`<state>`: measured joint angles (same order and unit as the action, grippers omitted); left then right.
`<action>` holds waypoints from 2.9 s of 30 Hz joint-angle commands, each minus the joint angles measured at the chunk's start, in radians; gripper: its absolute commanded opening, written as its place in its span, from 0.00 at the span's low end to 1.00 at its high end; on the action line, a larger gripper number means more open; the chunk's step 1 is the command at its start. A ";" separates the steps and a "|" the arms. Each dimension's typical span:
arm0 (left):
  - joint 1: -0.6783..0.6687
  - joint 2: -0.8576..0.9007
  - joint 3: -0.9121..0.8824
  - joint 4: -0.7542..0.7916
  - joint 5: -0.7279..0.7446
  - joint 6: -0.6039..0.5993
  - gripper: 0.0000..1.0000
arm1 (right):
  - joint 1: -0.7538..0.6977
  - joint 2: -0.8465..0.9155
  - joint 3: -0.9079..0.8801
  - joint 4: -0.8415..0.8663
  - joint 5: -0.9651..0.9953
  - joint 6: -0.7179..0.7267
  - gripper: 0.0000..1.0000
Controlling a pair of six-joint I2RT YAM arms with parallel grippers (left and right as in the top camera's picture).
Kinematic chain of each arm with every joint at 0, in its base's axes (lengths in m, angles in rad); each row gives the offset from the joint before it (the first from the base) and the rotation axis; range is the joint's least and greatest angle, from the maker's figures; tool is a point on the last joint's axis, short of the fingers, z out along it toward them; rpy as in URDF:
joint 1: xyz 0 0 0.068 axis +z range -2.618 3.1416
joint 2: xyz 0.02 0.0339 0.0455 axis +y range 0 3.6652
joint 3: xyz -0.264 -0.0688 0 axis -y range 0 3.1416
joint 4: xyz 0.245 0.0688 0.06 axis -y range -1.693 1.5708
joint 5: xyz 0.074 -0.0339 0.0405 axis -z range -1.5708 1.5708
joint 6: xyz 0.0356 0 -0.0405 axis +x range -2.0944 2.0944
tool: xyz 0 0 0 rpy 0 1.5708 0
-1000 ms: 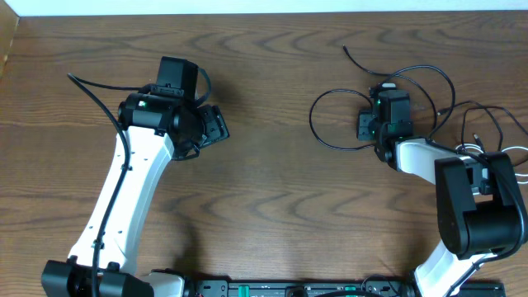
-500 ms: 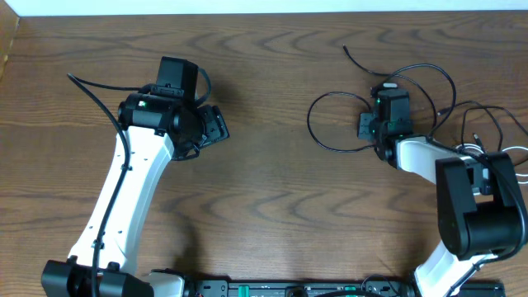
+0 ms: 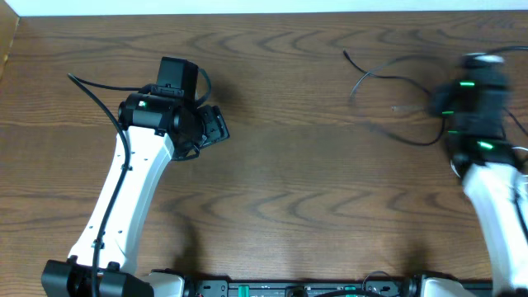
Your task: Untangle cables
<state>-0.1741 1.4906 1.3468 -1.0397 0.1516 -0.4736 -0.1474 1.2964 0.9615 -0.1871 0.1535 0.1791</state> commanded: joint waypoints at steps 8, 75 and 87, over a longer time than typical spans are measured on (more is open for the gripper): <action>-0.002 0.006 -0.005 -0.006 -0.006 0.010 0.75 | -0.499 -0.035 0.011 -0.186 0.043 0.267 0.01; -0.002 0.006 -0.005 -0.042 -0.006 0.010 0.75 | -0.010 0.509 0.005 -0.280 0.067 0.618 0.60; -0.002 0.006 -0.005 -0.043 -0.006 0.010 0.75 | -0.012 0.550 0.005 -0.184 0.080 0.621 0.55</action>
<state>-0.1741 1.4906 1.3468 -1.0771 0.1520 -0.4732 -0.1532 1.8130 0.9722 -0.3809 0.2356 0.7784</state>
